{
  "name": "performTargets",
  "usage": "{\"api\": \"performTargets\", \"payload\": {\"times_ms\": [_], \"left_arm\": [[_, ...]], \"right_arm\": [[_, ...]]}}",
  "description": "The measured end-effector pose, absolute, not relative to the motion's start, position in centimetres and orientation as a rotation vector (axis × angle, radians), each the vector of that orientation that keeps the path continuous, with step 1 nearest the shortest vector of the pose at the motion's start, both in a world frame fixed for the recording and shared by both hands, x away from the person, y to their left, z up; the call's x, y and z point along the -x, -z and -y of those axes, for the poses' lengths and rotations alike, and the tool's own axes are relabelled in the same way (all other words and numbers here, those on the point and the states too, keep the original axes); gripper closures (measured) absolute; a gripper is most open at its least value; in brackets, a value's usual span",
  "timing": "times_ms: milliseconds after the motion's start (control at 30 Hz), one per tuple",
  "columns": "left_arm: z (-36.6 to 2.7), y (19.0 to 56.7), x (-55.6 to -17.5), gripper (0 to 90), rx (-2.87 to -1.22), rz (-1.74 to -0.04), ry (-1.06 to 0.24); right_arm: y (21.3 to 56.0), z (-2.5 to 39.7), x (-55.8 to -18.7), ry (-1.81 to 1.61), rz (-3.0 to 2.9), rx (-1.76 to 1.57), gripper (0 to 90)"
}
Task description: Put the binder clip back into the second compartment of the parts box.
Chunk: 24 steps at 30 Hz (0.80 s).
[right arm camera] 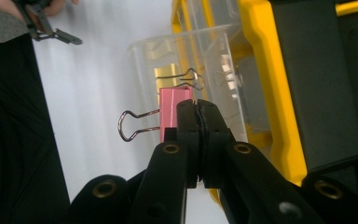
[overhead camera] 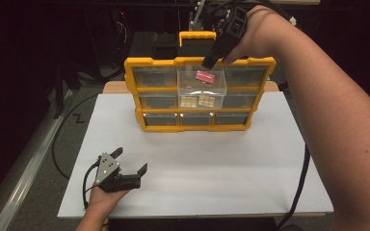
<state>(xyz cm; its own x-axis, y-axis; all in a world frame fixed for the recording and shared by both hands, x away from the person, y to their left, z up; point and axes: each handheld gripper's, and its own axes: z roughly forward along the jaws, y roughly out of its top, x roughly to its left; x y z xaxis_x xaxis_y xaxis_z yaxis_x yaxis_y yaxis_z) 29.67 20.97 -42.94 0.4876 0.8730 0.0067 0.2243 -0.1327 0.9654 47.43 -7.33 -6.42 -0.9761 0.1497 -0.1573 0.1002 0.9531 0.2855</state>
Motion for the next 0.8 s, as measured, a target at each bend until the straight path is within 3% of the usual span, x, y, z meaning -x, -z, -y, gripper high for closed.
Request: {"api": "performTargets", "payload": {"times_ms": [800], "left_arm": [[-21.1,43.0,-29.7,0.2,-1.649,-0.958,-0.742]], "right_arm": [[8.9,6.4,-50.1,-0.401,-2.928,-0.251,90.0]]}}
